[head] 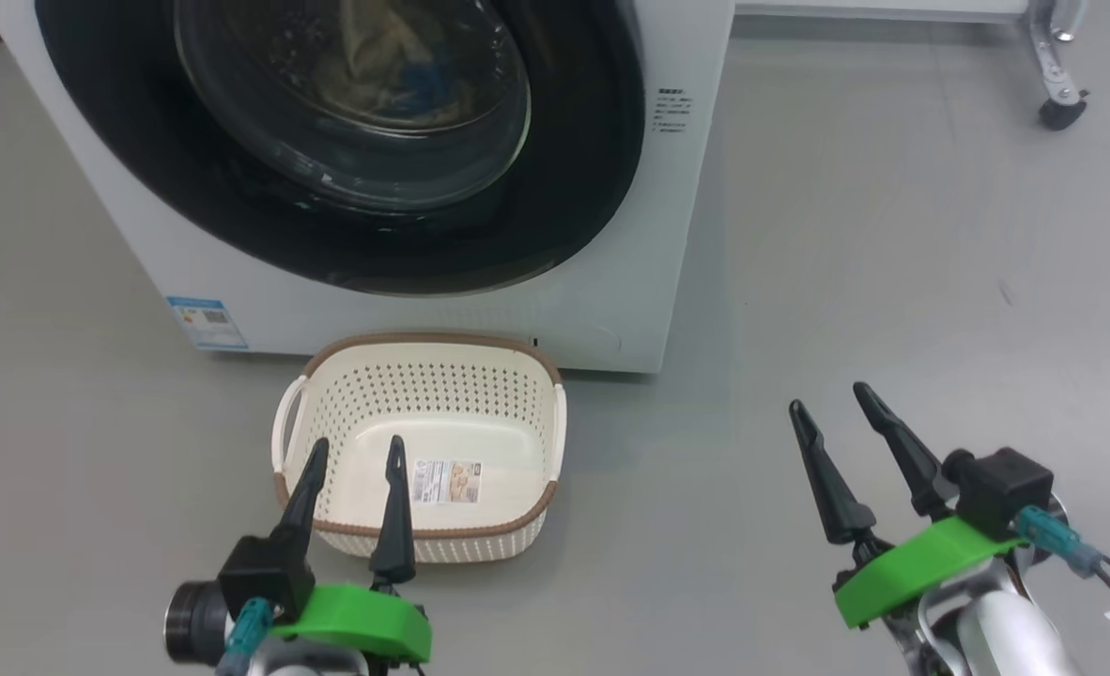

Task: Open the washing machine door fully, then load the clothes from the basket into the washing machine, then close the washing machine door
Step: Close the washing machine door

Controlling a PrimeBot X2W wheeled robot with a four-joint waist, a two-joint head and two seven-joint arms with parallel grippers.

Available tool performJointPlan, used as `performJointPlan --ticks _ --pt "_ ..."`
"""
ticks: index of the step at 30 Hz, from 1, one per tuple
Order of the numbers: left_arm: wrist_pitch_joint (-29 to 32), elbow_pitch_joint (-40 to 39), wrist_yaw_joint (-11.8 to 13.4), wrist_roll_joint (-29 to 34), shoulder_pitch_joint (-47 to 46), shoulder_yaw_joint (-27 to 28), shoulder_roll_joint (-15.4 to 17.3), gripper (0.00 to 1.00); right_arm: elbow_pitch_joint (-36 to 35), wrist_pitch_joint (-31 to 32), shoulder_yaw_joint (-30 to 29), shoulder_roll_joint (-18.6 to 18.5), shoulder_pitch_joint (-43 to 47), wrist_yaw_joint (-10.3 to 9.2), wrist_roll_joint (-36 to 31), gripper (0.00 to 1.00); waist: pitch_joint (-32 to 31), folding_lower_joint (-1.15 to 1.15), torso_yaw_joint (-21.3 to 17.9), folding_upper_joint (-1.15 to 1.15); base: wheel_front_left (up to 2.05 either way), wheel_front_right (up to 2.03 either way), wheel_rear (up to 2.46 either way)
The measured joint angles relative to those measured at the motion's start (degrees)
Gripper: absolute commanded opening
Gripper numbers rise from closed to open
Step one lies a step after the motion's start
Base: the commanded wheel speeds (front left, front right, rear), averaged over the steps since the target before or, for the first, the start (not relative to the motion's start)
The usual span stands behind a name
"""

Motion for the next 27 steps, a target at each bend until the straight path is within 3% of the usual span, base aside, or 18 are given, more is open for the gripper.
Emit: performJointPlan --ticks 10,19,27 --pt "0.0 0.5 0.6 -0.8 2.5 0.6 0.5 1.00 -7.8 0.7 -3.0 0.6 8.7 0.00 -1.0 1.00 -2.9 0.00 -4.6 0.00 0.00 0.00 0.00" --pt "0.0 0.5 1.1 -0.8 3.4 0.7 0.9 1.00 -14.1 2.9 -5.0 0.8 13.2 0.00 -0.9 1.00 -3.2 0.00 -5.8 0.00 0.00 0.00 0.00" --pt "0.0 0.3 2.0 -0.8 3.5 0.6 0.9 1.00 -15.4 3.4 -5.9 0.9 14.2 0.00 0.1 1.00 -3.3 0.00 -6.3 0.00 0.00 0.00 0.00"
